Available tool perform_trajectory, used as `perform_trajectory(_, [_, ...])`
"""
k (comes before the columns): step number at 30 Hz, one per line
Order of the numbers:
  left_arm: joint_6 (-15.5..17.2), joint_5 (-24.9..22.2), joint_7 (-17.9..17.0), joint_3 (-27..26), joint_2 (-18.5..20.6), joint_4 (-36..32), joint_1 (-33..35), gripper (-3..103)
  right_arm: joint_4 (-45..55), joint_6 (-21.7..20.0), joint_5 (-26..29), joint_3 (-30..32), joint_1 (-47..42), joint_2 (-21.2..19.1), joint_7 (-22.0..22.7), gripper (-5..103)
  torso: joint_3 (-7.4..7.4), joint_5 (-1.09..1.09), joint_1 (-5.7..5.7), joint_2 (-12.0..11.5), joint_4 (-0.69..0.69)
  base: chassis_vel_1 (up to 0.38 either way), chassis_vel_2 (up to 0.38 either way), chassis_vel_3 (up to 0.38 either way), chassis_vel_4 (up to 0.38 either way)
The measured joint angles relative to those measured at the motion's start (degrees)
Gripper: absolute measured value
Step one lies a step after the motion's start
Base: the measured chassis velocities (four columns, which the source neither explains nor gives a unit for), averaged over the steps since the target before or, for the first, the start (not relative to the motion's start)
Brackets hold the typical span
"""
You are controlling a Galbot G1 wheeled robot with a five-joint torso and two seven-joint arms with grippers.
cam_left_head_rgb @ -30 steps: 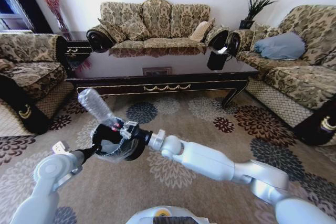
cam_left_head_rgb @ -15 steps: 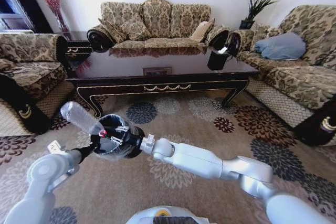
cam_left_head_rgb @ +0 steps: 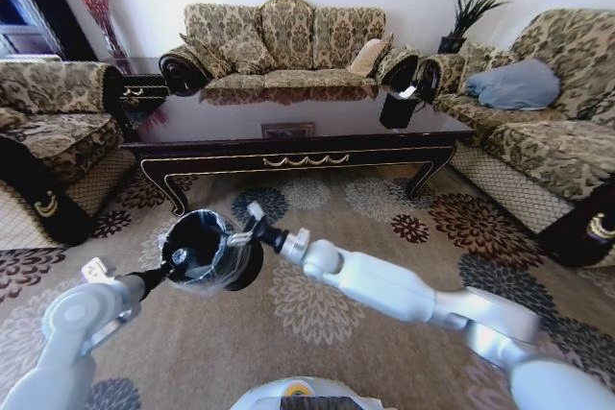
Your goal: Move to the front of the table and pick up the trash from the floor, then place it into the trash bin.
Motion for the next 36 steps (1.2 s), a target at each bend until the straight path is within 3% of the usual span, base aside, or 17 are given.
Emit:
perform_trajectory(3, [0.00,-0.44,0.00,-0.73,0.66,-0.40,0.18,0,0.82,-2.08,0.97,1.70,-1.43,-1.59,2.68,99,0.00,0.00,0.00,0.00,0.01,0.000,0.000,0.000,0.000])
perform_trajectory(6, [0.00,-2.19,-0.28,-2.16,3.03,-0.55,-0.38,0,2.95,-9.70,4.35,5.46,-7.03,-4.67,12.27,100,-0.01,0.01,0.00,0.00,-0.03,0.000,0.000,0.000,0.000])
perform_trajectory(7, [0.00,-2.19,-0.28,-2.16,3.03,-0.55,-0.38,0,2.95,-9.70,4.35,5.46,-7.03,-4.67,12.27,100,-0.01,0.01,0.00,0.00,-0.03,0.000,0.000,0.000,0.000])
perform_trajectory(11, [0.00,-3.41,-0.44,-3.63,4.89,-1.08,-0.41,0,1.97,-18.63,11.62,8.20,-12.65,-6.06,22.17,100,-0.01,0.00,0.00,0.00,-0.02,0.000,0.000,0.000,0.000])
perform_trajectory(16, [0.00,-4.26,-0.57,-5.62,5.64,-2.40,-0.11,0,-1.72,-23.97,16.27,7.80,-14.88,-5.02,25.71,100,-0.01,0.00,0.00,0.00,-0.01,0.000,0.000,0.000,0.000])
perform_trajectory(23, [0.00,-5.90,-0.80,-8.66,7.06,-2.48,0.02,0,-7.20,-28.45,18.91,5.69,-15.14,-1.41,27.65,100,-0.01,-0.01,0.00,0.00,0.00,0.000,0.000,0.000,0.000])
perform_trajectory(25, [0.00,-7.60,-1.08,-10.82,7.76,-3.24,0.73,0,-12.66,-29.95,18.18,4.37,-15.04,1.97,27.39,100,0.00,-0.01,0.00,0.00,0.00,0.000,0.000,0.000,0.000])
perform_trajectory(36, [-0.01,-8.02,-1.27,-11.95,6.94,-5.15,2.30,0,-25.28,-29.28,12.69,5.04,-15.92,8.88,22.70,100,0.00,-0.02,0.00,0.00,-0.01,0.000,0.000,0.000,0.000])
